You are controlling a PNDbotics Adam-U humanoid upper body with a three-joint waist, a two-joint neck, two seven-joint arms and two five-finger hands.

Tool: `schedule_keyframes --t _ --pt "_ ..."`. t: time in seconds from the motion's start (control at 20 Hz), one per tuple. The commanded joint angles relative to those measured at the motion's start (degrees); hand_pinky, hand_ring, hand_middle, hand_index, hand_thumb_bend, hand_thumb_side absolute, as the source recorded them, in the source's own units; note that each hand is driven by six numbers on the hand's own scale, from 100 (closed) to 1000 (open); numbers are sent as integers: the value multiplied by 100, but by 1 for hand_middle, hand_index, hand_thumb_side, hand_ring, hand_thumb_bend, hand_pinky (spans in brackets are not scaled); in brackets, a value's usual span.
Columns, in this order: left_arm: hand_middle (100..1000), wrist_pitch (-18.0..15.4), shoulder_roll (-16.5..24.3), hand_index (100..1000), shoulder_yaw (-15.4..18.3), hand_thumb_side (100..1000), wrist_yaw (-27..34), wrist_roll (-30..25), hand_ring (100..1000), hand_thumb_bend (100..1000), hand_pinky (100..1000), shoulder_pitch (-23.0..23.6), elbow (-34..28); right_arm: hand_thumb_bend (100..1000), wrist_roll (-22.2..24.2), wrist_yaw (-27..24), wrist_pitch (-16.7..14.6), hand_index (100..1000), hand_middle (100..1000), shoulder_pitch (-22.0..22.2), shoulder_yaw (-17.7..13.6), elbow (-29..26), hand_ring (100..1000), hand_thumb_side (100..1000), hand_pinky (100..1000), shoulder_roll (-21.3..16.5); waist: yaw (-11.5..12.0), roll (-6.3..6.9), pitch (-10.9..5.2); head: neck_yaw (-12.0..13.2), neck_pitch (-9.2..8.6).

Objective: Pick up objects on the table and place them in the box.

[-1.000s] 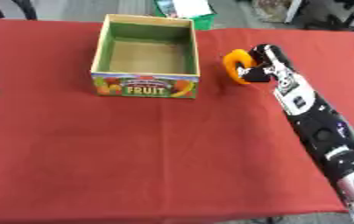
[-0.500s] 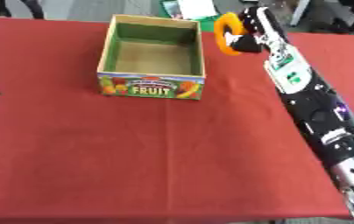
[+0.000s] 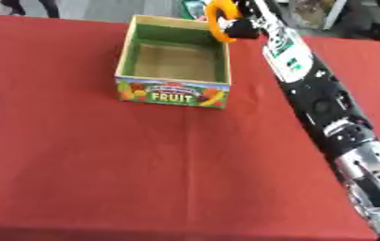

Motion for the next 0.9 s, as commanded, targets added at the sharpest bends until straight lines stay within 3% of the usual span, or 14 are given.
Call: schedule_keyframes --t 0.05,0.25,0.5,0.55,0.9 --pt "714 -2 45 647 -19 398 31 -48 824 554 725 -126 -114 145 63 286 -66 479 367 -244 -2 178 553 100 581 75 27 23 -68 -74 -50" --pt "714 4 27 647 -39 398 36 -70 824 554 724 -149 -118 263 180 646 -184 552 433 -326 34 382 575 100 599 288 49 27 -52 -120 -52" --pt "714 4 23 647 -42 398 37 -74 824 554 724 -152 -118 263 271 783 -250 552 433 -344 19 463 575 100 599 367 43 30 -49 -126 -51" --pt "713 4 19 647 -47 398 38 -77 824 556 724 -155 -118 347 288 803 -269 652 535 -335 42 471 629 100 625 393 45 26 -48 -141 -56" --pt "713 -7 4 647 -37 397 39 -64 824 556 724 -136 -101 440 879 1201 -496 741 648 -285 321 312 708 107 666 525 -16 14 -77 -123 -61"
